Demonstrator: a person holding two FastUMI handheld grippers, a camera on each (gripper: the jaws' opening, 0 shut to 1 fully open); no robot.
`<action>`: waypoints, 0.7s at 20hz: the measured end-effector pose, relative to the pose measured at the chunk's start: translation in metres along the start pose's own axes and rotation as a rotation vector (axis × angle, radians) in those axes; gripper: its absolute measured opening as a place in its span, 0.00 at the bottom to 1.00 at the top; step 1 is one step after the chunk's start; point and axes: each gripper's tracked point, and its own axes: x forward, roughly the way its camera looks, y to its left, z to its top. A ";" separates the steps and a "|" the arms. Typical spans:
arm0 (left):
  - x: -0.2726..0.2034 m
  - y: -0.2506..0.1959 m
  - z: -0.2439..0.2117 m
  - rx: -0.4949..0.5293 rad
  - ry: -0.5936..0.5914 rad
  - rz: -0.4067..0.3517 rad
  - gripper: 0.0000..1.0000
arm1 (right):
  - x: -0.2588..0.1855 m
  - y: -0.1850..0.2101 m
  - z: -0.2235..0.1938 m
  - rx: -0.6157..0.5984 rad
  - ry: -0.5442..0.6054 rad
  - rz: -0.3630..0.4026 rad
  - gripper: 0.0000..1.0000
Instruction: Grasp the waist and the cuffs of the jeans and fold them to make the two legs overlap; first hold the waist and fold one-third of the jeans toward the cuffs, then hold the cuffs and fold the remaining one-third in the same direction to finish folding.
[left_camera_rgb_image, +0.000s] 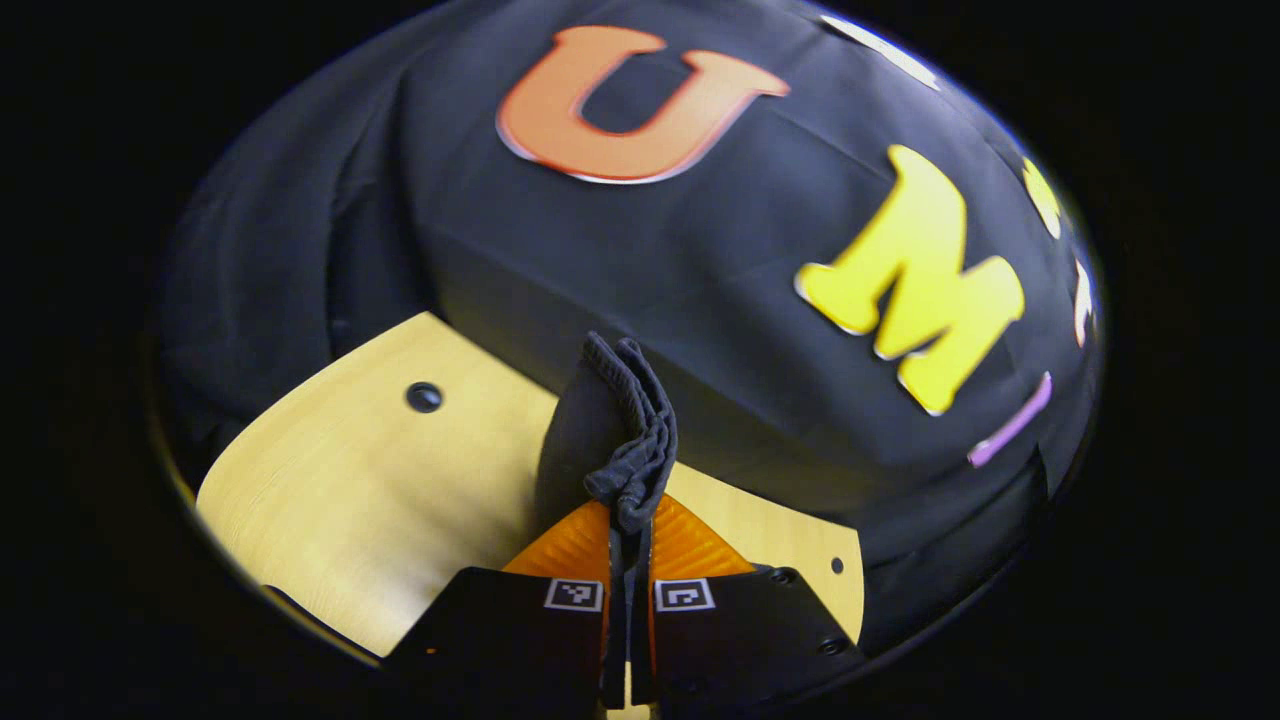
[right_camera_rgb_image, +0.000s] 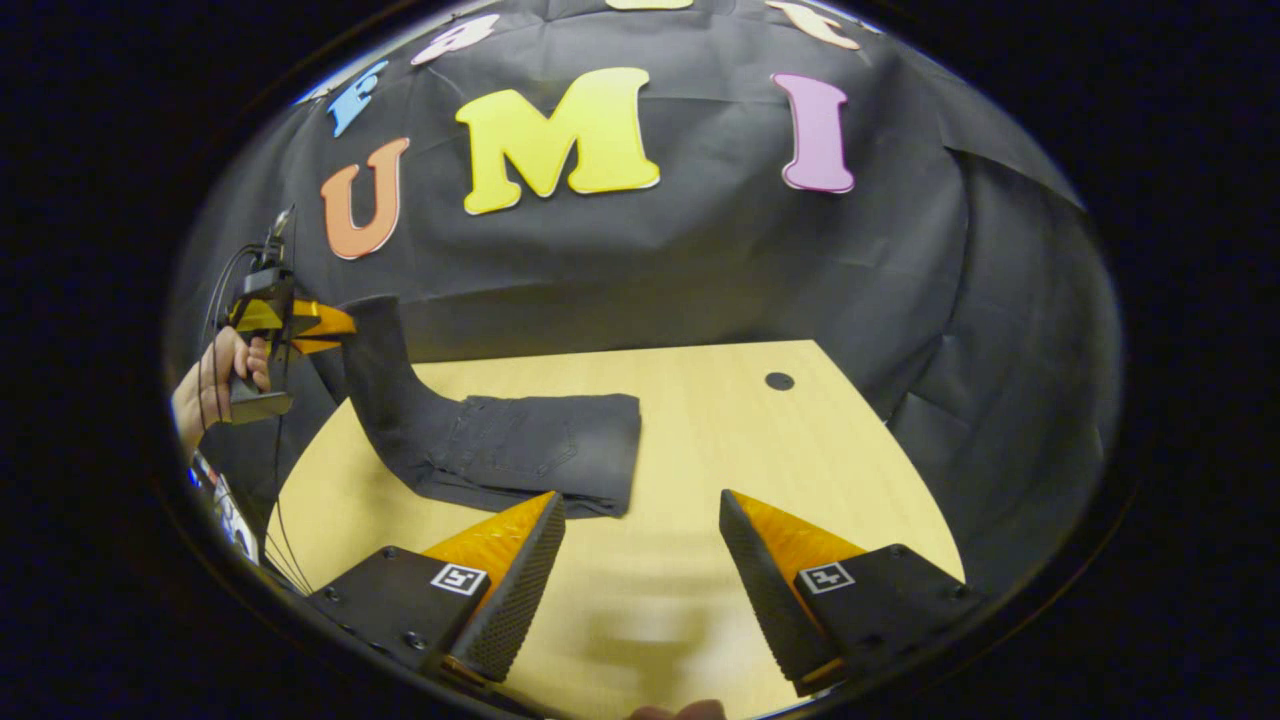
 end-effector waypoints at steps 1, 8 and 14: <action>0.009 -0.026 -0.018 0.053 0.002 -0.025 0.05 | -0.004 -0.009 -0.002 0.010 -0.002 -0.014 0.97; 0.054 -0.139 -0.153 0.338 0.086 -0.106 0.05 | -0.034 -0.082 -0.027 0.057 0.043 -0.127 0.97; 0.104 -0.119 -0.253 0.449 0.170 0.019 0.06 | -0.034 -0.119 -0.041 0.076 0.097 -0.165 0.95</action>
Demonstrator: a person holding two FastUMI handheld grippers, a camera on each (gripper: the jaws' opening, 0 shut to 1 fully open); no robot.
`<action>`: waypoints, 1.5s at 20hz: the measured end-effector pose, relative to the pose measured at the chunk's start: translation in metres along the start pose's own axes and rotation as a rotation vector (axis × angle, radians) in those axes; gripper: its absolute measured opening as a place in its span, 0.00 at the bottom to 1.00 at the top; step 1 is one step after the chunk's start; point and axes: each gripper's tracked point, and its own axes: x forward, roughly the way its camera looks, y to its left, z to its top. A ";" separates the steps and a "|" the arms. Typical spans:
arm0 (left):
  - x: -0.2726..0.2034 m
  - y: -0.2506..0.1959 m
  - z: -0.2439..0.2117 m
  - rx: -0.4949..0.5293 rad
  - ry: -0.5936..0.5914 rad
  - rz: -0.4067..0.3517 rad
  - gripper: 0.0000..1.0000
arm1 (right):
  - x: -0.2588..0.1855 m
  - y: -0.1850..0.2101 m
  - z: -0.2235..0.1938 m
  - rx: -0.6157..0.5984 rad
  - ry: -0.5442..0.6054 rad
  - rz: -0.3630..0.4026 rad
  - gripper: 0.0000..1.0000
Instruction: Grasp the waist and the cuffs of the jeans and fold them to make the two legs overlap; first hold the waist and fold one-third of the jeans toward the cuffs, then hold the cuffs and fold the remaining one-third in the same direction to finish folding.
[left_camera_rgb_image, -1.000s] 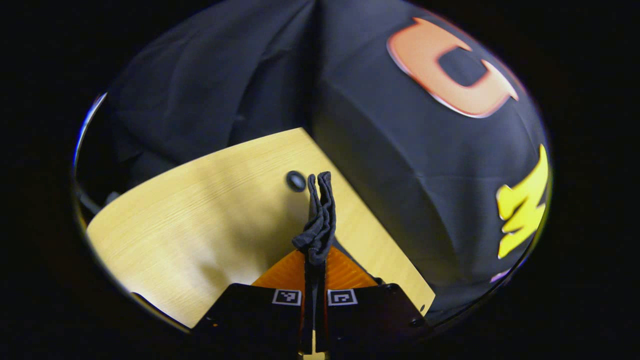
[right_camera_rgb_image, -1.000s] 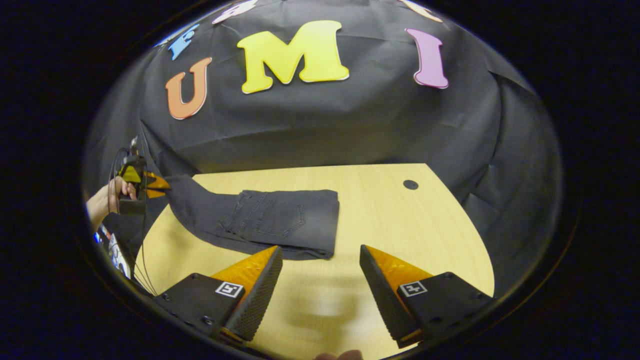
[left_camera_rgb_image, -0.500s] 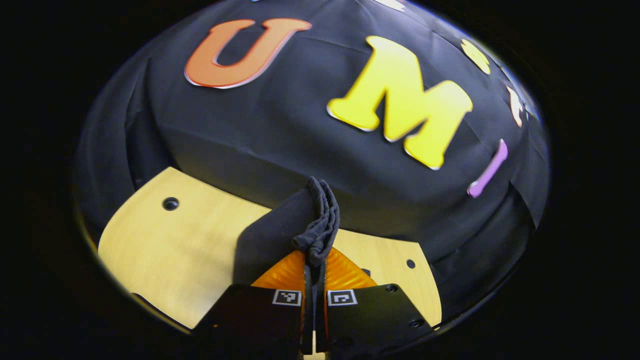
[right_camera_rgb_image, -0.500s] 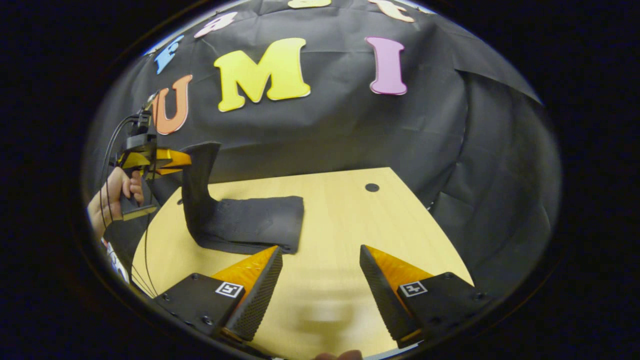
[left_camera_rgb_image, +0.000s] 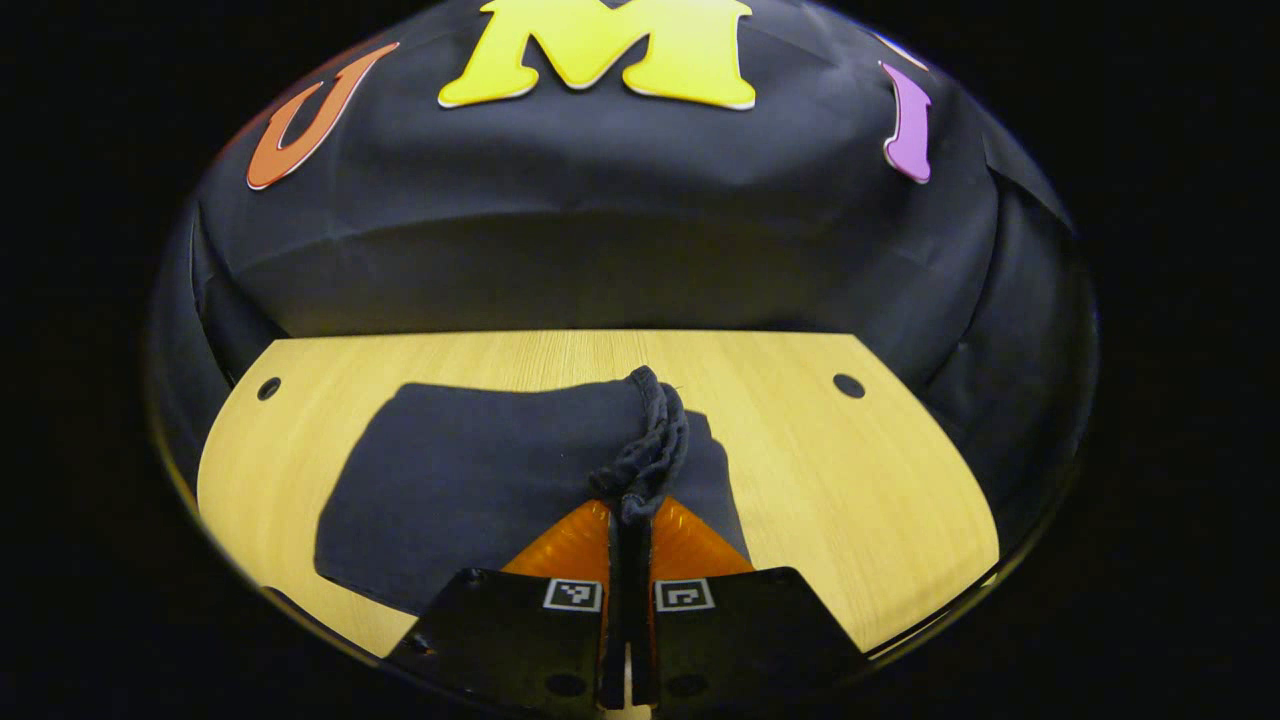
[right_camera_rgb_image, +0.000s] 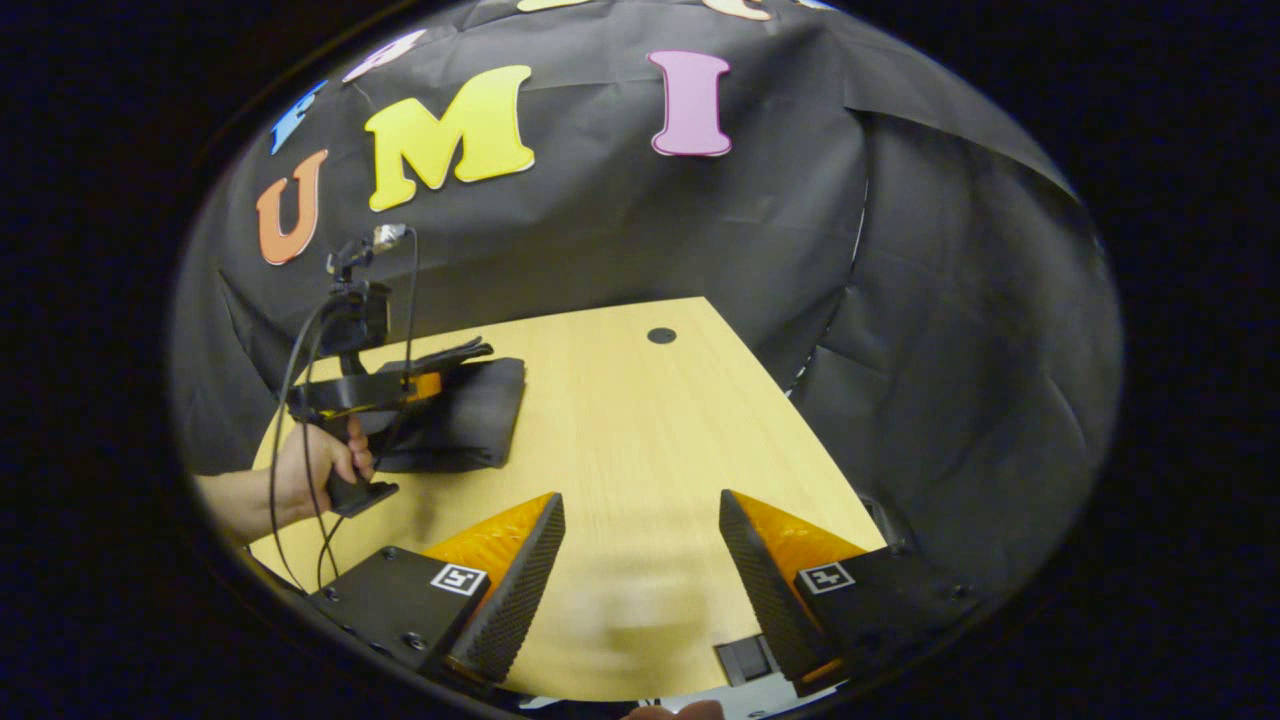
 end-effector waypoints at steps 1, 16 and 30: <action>0.007 -0.002 -0.004 -0.022 0.004 0.000 0.06 | 0.003 0.000 -0.002 -0.002 0.008 0.006 0.96; -0.086 -0.006 0.059 0.185 -0.176 0.097 0.92 | 0.018 0.056 0.046 -0.028 -0.129 0.180 0.97; -0.368 0.063 0.175 0.016 -0.674 0.119 0.99 | -0.149 0.177 0.153 -0.130 -0.604 0.273 0.95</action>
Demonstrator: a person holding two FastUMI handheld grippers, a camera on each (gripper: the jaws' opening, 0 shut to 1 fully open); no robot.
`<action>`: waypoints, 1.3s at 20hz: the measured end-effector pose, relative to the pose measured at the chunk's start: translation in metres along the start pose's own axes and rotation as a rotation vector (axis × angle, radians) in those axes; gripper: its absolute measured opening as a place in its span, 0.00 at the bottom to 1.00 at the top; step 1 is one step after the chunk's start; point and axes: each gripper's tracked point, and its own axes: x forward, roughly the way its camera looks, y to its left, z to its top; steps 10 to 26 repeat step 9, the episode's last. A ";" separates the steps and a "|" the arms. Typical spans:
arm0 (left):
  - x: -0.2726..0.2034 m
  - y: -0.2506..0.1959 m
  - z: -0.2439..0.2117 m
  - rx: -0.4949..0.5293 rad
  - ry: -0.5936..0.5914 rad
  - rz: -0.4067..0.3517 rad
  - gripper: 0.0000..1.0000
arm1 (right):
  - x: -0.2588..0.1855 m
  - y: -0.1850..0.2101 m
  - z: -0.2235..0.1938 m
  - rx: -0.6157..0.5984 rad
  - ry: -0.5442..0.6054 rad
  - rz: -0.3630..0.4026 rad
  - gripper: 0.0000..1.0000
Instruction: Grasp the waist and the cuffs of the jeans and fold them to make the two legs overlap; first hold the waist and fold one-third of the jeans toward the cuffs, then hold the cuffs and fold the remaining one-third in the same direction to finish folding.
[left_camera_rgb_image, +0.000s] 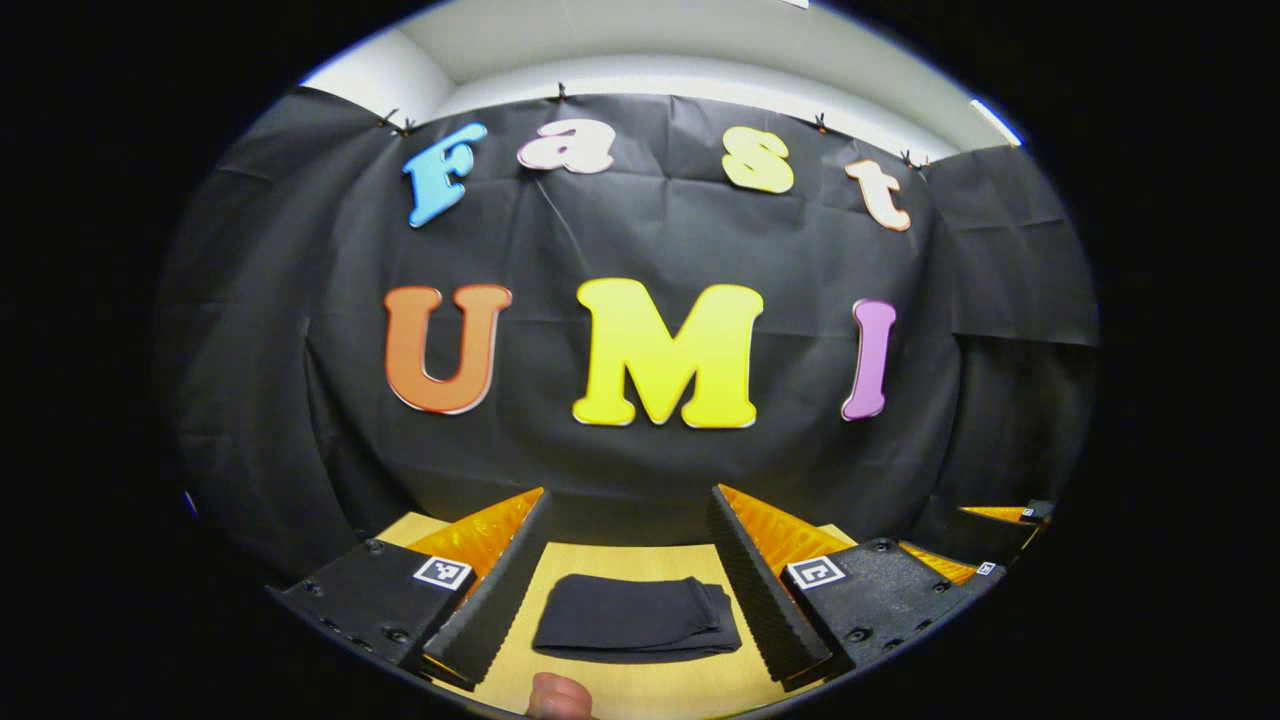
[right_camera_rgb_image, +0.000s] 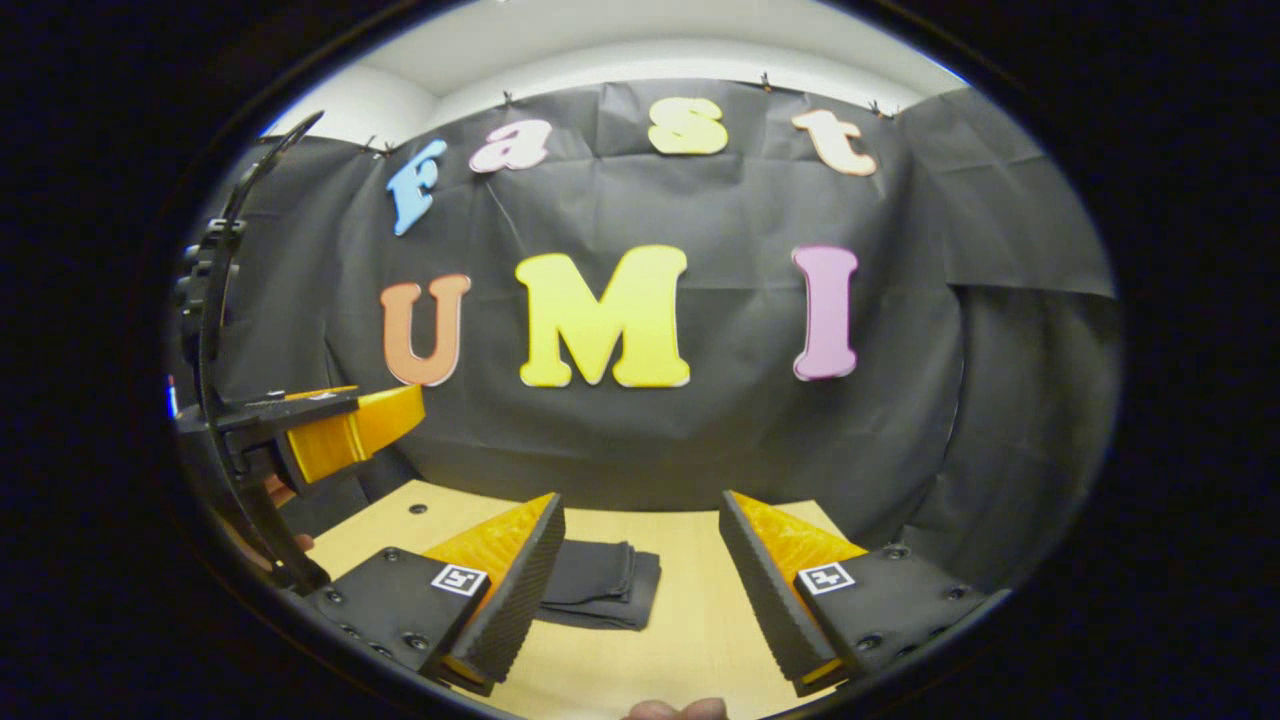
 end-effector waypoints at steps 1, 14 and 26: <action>-0.014 0.014 0.009 0.005 -0.019 0.009 0.98 | -0.014 0.008 0.008 -0.011 -0.026 -0.006 0.95; -0.125 0.061 0.009 -0.047 0.001 0.045 0.90 | -0.108 0.046 0.025 -0.039 -0.115 -0.072 0.95; -0.125 0.061 0.009 -0.047 0.001 0.045 0.90 | -0.108 0.046 0.025 -0.039 -0.115 -0.072 0.95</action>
